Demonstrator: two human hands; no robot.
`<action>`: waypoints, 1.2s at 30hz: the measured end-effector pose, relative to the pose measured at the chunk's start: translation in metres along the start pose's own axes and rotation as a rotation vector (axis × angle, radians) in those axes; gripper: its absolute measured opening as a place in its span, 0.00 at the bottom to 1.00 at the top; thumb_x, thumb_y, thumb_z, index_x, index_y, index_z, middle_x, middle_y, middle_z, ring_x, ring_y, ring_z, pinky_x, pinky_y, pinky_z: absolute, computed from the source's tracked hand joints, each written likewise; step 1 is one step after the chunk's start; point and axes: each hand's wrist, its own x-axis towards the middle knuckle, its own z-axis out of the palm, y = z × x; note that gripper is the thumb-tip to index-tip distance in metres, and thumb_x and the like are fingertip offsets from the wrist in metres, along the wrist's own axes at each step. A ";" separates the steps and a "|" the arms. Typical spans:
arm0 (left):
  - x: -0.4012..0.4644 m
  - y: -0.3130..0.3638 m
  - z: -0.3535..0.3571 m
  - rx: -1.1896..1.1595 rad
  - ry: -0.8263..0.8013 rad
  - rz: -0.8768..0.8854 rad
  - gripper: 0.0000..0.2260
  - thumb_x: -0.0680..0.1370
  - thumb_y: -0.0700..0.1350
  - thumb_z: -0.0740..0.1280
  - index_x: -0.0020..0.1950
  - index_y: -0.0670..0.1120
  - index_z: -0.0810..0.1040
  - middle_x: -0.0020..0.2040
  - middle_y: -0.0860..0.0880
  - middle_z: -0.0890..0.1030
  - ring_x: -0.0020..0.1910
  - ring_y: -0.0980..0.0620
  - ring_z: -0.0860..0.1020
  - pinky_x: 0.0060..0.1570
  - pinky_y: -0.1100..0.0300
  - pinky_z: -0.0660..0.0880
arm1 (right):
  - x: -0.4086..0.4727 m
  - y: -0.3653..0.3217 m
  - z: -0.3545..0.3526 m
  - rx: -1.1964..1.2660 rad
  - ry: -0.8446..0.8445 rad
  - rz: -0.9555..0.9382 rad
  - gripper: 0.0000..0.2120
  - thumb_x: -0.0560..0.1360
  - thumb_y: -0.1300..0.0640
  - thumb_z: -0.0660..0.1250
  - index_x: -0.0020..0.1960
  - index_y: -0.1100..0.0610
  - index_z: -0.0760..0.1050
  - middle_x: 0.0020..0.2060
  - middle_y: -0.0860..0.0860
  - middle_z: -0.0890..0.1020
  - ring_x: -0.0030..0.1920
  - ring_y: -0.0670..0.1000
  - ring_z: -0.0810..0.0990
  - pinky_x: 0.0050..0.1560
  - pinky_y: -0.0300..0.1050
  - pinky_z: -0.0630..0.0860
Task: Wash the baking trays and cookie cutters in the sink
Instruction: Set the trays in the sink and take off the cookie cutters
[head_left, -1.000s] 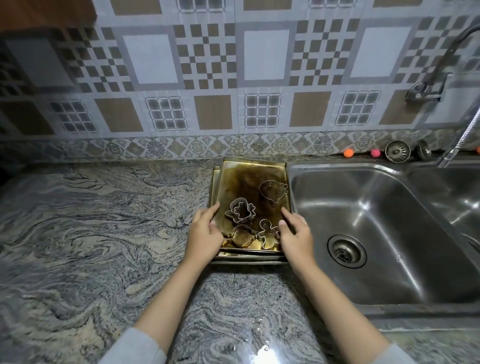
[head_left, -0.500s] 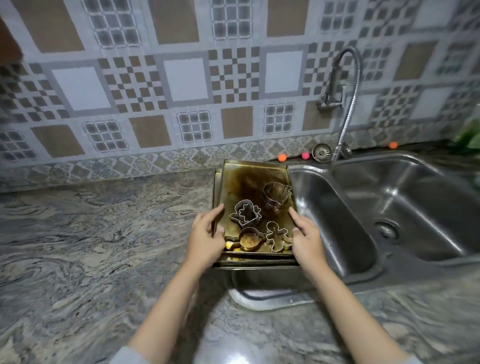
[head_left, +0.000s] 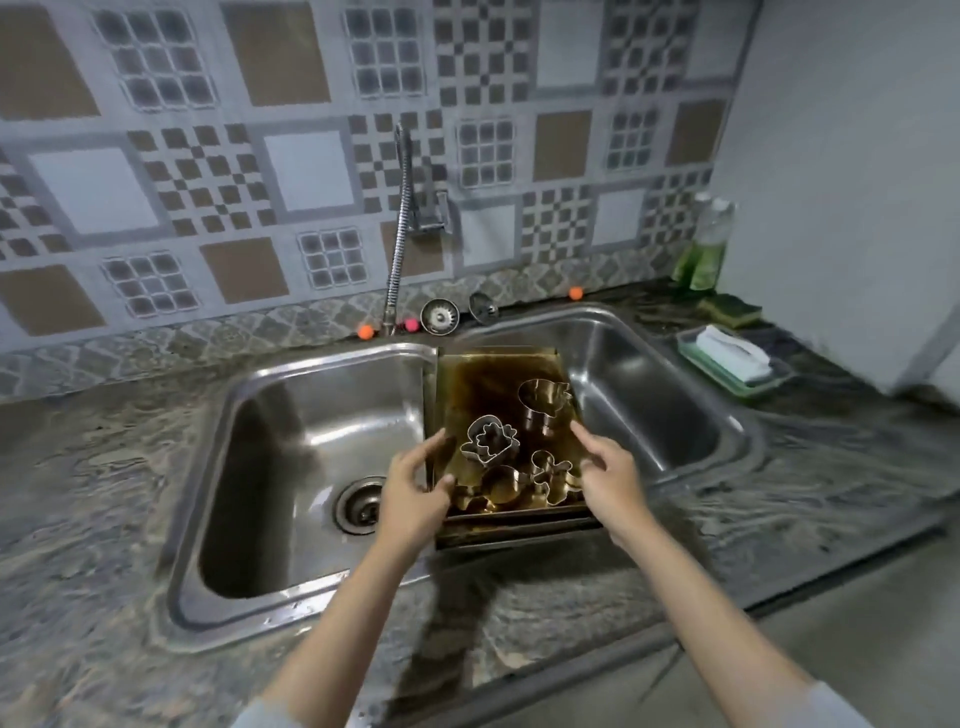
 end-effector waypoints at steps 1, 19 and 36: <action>0.004 0.004 0.016 -0.006 -0.005 0.007 0.27 0.75 0.37 0.68 0.58 0.72 0.74 0.60 0.46 0.76 0.51 0.46 0.79 0.56 0.49 0.78 | 0.008 0.003 -0.011 -0.003 0.001 0.011 0.26 0.77 0.71 0.55 0.69 0.49 0.70 0.66 0.49 0.71 0.47 0.43 0.75 0.39 0.38 0.75; 0.148 -0.041 0.182 0.113 -0.009 -0.151 0.28 0.76 0.31 0.64 0.72 0.50 0.67 0.60 0.52 0.67 0.56 0.58 0.69 0.44 0.74 0.71 | 0.222 0.087 -0.076 -0.124 -0.220 0.246 0.26 0.75 0.71 0.61 0.68 0.50 0.71 0.70 0.55 0.69 0.34 0.43 0.77 0.34 0.35 0.75; 0.182 -0.111 0.237 0.354 0.053 -0.332 0.29 0.71 0.29 0.67 0.71 0.46 0.70 0.58 0.48 0.71 0.59 0.48 0.75 0.55 0.71 0.66 | 0.294 0.164 -0.046 -0.069 -0.228 0.489 0.30 0.72 0.76 0.59 0.68 0.52 0.72 0.63 0.56 0.77 0.25 0.43 0.69 0.20 0.31 0.67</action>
